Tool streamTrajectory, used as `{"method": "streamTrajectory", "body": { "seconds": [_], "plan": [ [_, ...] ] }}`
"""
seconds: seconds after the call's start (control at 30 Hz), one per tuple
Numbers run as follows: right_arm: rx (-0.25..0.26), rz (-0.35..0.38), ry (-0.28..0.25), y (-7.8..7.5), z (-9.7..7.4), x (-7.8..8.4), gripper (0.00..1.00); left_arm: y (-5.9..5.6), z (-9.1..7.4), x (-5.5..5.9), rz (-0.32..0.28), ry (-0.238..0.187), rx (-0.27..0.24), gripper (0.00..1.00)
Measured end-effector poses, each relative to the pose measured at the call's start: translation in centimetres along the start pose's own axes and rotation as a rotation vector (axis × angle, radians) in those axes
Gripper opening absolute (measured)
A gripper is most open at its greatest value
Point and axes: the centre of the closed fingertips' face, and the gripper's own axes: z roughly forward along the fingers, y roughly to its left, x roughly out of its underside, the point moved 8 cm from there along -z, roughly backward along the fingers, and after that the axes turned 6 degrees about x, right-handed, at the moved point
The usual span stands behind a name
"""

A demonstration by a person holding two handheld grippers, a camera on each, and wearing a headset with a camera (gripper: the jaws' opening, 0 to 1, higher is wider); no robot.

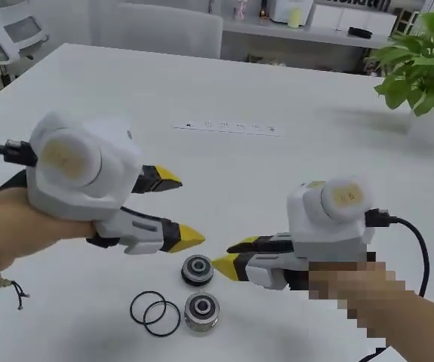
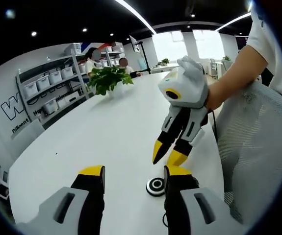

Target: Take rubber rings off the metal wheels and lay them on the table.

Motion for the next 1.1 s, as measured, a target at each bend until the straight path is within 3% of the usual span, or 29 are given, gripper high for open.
{"method": "streamTrajectory", "body": {
  "seconds": [0.13, 0.2, 0.4, 0.53, 0.63, 0.8, 0.93, 1.1],
  "plan": [
    [-0.041, -0.076, 0.041, -0.2, 0.2, 0.7, 0.18, -0.5, 0.4, 1.1, 0.01, 0.022, 0.024, 0.38],
    [-0.047, -0.071, 0.064, -0.5, 0.4, 1.0, 0.18, -0.7, 0.8, 1.4, -0.017, 0.025, 0.043, 0.36],
    [-0.11, -0.159, 0.046, 0.2, 1.1, 0.1, 0.22, -0.6, 2.3, 1.7, -0.025, 0.038, 0.085, 0.33],
    [-0.121, -0.196, 0.054, 0.3, 1.6, 0.4, 0.23, -0.2, 2.9, 2.1, -0.037, 0.056, 0.08, 0.31],
    [-0.137, -0.201, 0.07, 0.3, 1.7, 1.0, 0.24, -0.4, 3.1, 2.4, -0.025, 0.058, 0.077, 0.27],
    [-0.136, -0.21, 0.08, 0.3, 2.0, 1.2, 0.24, -1.2, 3.6, 2.9, -0.013, 0.053, 0.095, 0.11],
    [-0.117, -0.187, 0.061, 0.3, 2.0, 1.1, 0.24, -1.7, 4.1, 3.2, -0.063, 0.044, 0.119, 0.13],
    [-0.11, -0.175, 0.061, 0.4, 2.2, 1.2, 0.25, -2.1, 4.4, 3.7, -0.053, 0.07, 0.124, 0.13]
  ]
}}
